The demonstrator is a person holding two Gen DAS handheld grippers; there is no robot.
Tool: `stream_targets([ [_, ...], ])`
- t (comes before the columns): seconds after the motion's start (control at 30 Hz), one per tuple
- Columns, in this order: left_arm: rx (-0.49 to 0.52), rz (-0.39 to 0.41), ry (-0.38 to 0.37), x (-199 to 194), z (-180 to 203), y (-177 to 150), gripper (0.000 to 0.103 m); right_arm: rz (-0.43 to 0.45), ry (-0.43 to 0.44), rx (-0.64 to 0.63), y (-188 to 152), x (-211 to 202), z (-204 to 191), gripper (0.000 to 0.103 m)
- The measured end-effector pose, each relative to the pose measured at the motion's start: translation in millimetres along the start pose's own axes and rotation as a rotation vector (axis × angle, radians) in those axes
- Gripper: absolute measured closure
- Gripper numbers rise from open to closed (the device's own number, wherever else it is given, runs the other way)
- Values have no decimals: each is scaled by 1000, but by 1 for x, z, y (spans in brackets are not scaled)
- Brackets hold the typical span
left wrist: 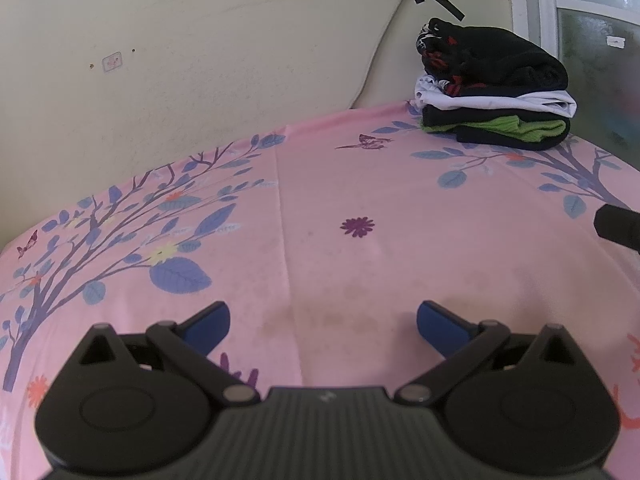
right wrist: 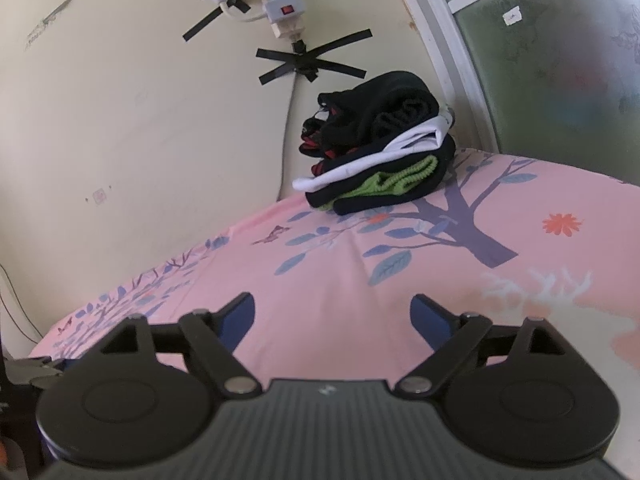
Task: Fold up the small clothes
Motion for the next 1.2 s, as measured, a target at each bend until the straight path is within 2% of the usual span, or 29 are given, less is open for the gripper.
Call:
stream_targets([
  [1.2, 2, 0, 24, 1, -1, 0, 0, 13, 14, 7, 0, -3, -1, 17],
])
Point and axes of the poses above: each gripper's, at about its wrist camera, not at the fingertips, and x roughly the way its jaws point, z to its right, y to its top, the point moved 6 cm from there along x, roughly the way its jaws point, and after that the axes turned 8 degrees about -z, right-handed, at the moved point
